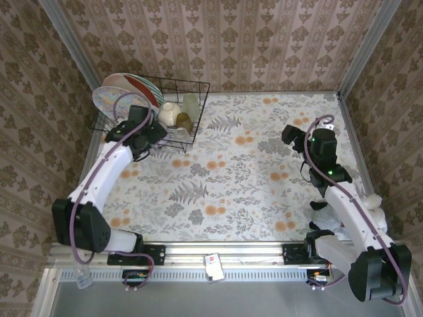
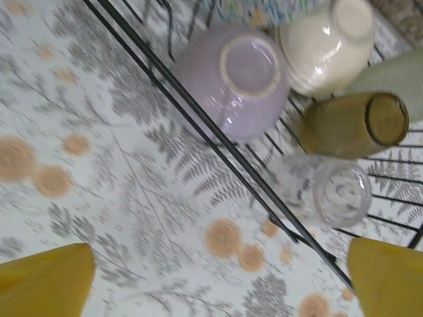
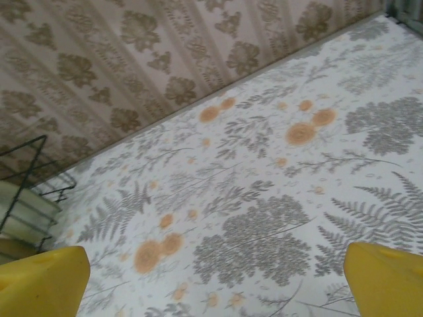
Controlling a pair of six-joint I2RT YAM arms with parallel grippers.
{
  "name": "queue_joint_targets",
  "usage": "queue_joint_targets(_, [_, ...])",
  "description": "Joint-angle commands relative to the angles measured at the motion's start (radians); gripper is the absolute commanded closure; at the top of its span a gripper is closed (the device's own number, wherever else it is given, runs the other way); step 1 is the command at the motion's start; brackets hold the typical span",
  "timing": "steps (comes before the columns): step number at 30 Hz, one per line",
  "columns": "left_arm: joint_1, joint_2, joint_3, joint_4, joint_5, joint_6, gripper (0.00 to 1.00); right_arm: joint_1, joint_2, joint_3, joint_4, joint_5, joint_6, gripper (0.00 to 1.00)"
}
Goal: Unload the mixed dishes from the dish rack
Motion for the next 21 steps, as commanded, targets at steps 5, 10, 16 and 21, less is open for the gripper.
queue_joint_targets(5, [-0.012,0.133,0.046,-0.002,0.081,-0.323,0.4,0.069,-0.098,0.027,-0.133,-0.053,-0.025,0.0])
queue_joint_targets(10, [-0.011,0.241,0.123,-0.013,0.101,-0.384,0.46,0.101,-0.14,0.016,-0.144,-0.11,-0.051,0.0])
queue_joint_targets(16, [-0.002,0.299,0.137,0.034,0.098,-0.431,0.46,0.124,-0.156,-0.003,-0.118,-0.194,-0.069,0.0])
queue_joint_targets(21, [0.007,0.34,0.148,0.043,0.115,-0.461,0.52,0.132,-0.152,-0.009,-0.115,-0.203,-0.076,0.0])
